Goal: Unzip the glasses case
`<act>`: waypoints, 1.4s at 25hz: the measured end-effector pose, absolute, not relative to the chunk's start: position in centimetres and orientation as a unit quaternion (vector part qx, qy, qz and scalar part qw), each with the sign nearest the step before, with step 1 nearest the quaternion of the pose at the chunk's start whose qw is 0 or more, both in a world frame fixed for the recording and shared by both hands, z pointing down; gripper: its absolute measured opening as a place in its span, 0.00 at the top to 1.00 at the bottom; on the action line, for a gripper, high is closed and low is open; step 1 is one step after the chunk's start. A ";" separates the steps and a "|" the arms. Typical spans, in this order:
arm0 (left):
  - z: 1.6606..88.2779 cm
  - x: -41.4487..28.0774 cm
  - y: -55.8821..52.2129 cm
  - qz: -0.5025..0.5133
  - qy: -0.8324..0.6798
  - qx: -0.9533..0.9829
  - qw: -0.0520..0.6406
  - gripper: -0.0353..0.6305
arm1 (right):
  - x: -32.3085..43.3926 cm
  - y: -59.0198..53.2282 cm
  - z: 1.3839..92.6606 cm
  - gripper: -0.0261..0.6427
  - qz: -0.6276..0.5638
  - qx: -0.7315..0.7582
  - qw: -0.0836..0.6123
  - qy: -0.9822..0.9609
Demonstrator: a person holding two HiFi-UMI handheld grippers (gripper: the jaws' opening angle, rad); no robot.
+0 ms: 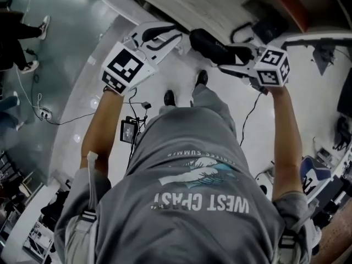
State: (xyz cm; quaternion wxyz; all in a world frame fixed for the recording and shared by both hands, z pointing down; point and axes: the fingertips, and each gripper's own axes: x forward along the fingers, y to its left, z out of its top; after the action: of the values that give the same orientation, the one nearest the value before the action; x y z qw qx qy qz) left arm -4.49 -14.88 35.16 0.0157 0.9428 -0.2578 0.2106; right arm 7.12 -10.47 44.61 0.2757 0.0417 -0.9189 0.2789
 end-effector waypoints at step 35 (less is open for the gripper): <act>29.6 -1.7 -0.2 0.164 0.126 0.974 -0.092 0.81 | 7.0 2.3 36.5 0.49 0.330 -0.095 0.241 -0.908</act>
State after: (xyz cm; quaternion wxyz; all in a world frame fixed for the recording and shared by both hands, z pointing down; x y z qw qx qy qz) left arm -1.66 -0.18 29.58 -0.0921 0.9741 0.1259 0.1640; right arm 7.02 2.33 36.47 0.2411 -0.0946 -0.9078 0.3300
